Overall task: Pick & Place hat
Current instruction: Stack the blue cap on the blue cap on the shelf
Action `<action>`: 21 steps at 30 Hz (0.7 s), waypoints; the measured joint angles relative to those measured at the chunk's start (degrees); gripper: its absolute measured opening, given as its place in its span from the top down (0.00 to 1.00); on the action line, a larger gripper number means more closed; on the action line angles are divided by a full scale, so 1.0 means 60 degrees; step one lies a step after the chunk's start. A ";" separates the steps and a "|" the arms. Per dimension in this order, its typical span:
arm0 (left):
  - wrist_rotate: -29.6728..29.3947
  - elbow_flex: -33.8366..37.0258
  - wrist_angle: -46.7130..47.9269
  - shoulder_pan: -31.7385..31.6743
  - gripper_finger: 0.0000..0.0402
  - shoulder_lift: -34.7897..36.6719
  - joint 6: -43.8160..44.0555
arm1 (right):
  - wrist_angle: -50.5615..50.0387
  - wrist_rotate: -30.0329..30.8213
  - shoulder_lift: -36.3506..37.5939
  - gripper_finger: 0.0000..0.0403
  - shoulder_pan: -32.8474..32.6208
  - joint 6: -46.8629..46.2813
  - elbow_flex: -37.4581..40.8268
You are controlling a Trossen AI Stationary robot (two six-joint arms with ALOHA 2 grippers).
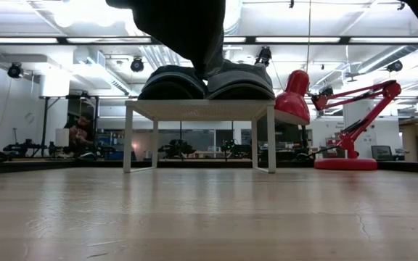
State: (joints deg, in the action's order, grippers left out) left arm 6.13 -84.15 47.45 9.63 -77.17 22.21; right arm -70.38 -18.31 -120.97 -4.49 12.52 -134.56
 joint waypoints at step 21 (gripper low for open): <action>-0.0291 0.0013 -0.0012 -0.0020 0.59 -0.0062 -0.0199 | 0.0118 0.0000 0.0000 0.96 0.0007 0.0199 0.0018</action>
State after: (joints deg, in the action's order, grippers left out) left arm 4.38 -84.07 47.38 9.51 -77.54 21.02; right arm -69.67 -18.31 -120.97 -4.45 13.71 -134.45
